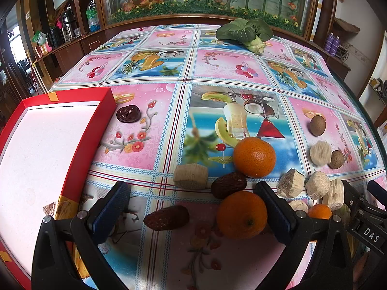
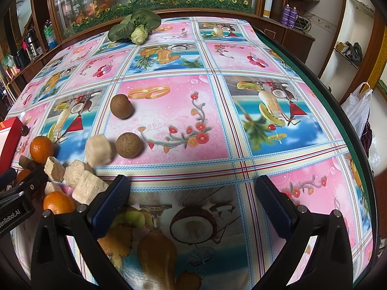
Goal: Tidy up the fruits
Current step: 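Grasp an orange with the left tool while the right tool grasps another orange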
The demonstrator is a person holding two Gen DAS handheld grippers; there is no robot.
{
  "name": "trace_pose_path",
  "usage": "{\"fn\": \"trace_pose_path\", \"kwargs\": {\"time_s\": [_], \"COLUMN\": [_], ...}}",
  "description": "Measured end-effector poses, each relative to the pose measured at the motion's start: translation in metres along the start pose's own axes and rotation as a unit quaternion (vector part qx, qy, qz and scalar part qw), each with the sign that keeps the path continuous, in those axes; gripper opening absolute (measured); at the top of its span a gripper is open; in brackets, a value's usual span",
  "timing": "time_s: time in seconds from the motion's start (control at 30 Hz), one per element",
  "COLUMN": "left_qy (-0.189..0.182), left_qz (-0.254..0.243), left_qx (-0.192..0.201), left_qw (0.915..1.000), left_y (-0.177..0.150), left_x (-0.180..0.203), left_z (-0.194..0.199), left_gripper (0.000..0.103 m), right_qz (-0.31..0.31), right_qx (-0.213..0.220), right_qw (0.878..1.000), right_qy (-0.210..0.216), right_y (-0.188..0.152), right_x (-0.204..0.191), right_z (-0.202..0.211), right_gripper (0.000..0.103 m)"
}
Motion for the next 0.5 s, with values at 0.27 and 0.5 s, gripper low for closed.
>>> {"fn": "trace_pose_path", "kwargs": {"time_s": [0.27, 0.5], "left_qy": [-0.006, 0.022], "left_qz": [-0.001, -0.003], "left_qx": [-0.009, 0.098], "left_qw": [0.9999, 0.995], "left_y": [-0.009, -0.003], "left_x": [-0.003, -0.028], "left_z": [0.013, 0.089], "left_gripper": [0.099, 0.1], "right_qz": [-0.007, 0.036], "right_qx": [-0.009, 0.1], "right_qw": [0.999, 0.989], "right_qy": [0.031, 0.103], "right_y": [-0.008, -0.002], "right_x": [-0.004, -0.029], "right_z": [0.012, 0.104], "right_gripper": [0.103, 0.103]}}
Point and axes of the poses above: each gripper's, at about its wrist camera, not at the fingertips, and z roughly against the way its jaws point, x to its right, y to its top, the point moved 9 cm from there along -z, roughly the way its jaws point, and after that the axes turned 5 degrees about y, right-handed, at the moved point
